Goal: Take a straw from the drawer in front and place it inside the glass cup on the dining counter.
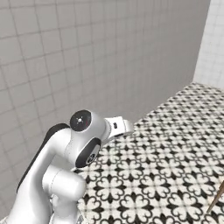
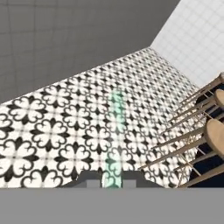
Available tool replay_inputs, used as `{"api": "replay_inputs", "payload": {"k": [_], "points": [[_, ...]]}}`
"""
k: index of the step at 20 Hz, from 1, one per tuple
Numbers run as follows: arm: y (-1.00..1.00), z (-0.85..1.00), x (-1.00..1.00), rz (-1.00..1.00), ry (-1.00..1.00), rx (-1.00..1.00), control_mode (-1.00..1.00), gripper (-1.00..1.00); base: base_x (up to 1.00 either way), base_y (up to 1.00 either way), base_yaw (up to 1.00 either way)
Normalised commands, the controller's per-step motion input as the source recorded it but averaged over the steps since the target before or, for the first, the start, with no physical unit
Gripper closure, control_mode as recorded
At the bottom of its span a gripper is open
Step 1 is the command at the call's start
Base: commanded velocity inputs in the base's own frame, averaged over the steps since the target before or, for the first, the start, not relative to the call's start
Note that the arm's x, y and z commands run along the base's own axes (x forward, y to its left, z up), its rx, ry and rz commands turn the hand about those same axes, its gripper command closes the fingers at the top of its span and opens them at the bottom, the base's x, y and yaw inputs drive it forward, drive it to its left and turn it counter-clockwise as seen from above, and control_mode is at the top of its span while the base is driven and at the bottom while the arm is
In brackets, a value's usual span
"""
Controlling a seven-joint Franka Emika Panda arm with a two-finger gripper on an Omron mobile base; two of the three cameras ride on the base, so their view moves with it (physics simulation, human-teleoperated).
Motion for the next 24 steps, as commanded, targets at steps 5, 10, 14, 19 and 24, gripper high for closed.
{"api": "replay_inputs", "payload": {"k": [5, 10, 14, 19, 24], "points": [[0.00, 0.00, 0.00, 0.00, 0.00, 0.00, 1.00, 1.00, 1.00, 0.34, -0.36], [0.00, 0.00, 0.00, 0.00, 0.00, 0.00, 1.00, 1.00, 1.00, 0.28, -0.33], [0.00, 0.00, 0.00, 0.00, 0.00, 0.00, 1.00, 1.00, 1.00, 0.26, -0.33], [0.00, 0.00, 0.00, 0.00, 0.00, 0.00, 1.00, 1.00, 1.00, 0.21, -0.34], [0.00, 0.00, 0.00, 0.00, 0.00, 0.00, 1.00, 1.00, 1.00, 0.24, -0.37]]}}
